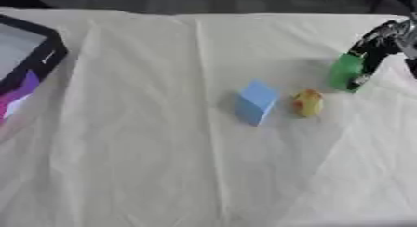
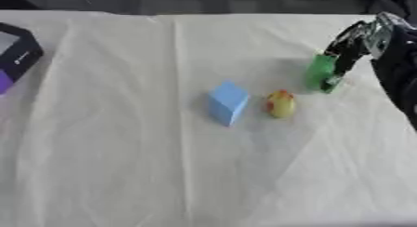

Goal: Pick up the objects with one hand, pass them to the other hand, and then place them into the box on the other side of the table.

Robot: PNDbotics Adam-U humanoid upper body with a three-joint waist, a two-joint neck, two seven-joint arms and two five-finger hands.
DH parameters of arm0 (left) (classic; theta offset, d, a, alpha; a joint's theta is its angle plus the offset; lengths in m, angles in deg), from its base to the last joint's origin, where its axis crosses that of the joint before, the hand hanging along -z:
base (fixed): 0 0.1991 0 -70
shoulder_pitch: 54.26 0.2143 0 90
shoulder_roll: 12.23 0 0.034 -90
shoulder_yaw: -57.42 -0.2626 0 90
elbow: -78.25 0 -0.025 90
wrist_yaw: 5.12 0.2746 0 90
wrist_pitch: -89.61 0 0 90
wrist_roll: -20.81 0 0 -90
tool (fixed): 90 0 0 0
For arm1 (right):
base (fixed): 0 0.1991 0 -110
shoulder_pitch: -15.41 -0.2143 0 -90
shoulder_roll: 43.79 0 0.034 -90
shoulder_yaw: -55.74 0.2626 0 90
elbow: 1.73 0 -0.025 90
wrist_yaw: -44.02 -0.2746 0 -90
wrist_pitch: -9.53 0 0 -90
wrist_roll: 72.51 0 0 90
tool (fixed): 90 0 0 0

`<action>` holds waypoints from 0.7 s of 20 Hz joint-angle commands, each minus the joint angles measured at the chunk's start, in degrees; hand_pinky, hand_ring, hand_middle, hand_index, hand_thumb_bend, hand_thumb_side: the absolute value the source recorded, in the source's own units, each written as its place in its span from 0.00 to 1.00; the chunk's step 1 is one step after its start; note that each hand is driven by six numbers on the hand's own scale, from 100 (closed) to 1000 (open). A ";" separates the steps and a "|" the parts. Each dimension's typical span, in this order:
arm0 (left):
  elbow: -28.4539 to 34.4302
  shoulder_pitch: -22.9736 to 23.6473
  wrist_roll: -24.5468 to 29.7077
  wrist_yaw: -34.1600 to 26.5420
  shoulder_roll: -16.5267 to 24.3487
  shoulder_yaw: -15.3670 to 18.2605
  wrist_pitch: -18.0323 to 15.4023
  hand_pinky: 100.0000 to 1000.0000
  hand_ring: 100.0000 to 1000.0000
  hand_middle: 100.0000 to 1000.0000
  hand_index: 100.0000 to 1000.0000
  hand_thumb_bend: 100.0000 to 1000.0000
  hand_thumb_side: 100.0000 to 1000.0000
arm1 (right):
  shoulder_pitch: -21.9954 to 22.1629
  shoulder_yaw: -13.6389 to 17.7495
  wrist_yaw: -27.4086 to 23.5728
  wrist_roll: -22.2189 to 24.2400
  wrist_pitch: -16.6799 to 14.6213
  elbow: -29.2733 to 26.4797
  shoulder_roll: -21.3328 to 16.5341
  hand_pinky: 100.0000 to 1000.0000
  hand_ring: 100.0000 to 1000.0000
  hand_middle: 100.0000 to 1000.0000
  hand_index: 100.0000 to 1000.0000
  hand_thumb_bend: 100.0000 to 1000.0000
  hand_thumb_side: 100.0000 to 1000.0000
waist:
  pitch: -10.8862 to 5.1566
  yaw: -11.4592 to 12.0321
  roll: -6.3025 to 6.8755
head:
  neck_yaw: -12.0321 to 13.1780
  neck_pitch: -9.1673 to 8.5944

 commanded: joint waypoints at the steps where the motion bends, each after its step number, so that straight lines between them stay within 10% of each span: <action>1: 0.85 -0.30 0.29 -0.20 0.34 0.14 0.04 0.97 0.76 0.69 0.65 0.00 0.77 | -0.60 0.30 0.79 -2.33 0.61 0.27 -1.08 0.82 0.84 0.78 0.80 0.41 0.00 | 0.24 -0.08 1.05 | -0.10 -0.11; 14: 0.88 -0.13 0.48 -0.28 0.27 0.22 0.02 0.97 0.76 0.69 0.64 0.00 0.77 | 0.66 0.82 -2.92 -11.93 1.66 -2.05 -1.65 0.72 0.66 0.46 0.45 0.21 0.00 | -0.04 -0.15 1.09 | 0.49 -0.11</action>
